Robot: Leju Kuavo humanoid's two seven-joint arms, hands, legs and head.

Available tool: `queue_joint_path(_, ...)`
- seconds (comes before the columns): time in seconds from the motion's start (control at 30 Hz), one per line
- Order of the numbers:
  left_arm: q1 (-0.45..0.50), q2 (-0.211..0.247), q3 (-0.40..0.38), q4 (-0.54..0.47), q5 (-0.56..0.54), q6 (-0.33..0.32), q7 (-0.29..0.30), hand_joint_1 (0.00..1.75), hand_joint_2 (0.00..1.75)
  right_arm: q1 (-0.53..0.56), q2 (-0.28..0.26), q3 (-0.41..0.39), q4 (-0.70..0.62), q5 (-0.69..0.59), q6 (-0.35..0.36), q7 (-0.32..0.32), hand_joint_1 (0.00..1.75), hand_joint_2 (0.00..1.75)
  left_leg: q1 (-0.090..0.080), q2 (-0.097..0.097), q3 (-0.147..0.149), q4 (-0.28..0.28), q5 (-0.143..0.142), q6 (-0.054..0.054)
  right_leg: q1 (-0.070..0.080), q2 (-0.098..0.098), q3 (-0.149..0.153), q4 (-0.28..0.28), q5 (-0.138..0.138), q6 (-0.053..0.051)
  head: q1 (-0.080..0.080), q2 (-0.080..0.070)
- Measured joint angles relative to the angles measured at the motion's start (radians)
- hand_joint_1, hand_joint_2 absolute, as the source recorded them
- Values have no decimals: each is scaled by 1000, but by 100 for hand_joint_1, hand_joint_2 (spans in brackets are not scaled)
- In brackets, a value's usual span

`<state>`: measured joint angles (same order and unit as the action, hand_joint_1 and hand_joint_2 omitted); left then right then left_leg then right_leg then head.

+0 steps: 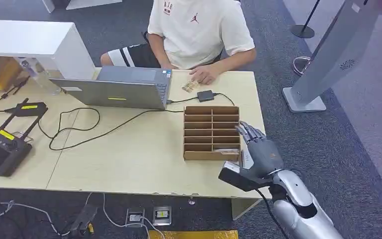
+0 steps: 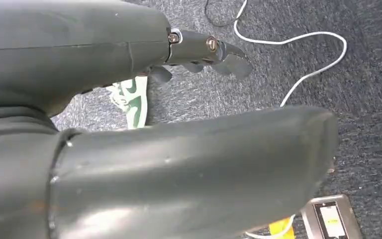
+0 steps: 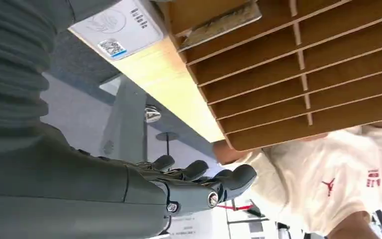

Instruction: Pass the card to the sensor for recognition and then transmit it.

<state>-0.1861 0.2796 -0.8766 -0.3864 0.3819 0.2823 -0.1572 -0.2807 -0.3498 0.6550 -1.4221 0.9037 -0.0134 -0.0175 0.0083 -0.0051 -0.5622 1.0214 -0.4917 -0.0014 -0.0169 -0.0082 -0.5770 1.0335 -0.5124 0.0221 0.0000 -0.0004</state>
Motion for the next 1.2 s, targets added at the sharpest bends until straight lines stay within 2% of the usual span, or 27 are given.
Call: queue_joint_path(1.2,-10,-3,0,6,-9,-8,0,0,0,-28,29,27,60,-30,23,-3,0,175,0,0,0,0,0,0,0,0,0,0,0,0,0,0)
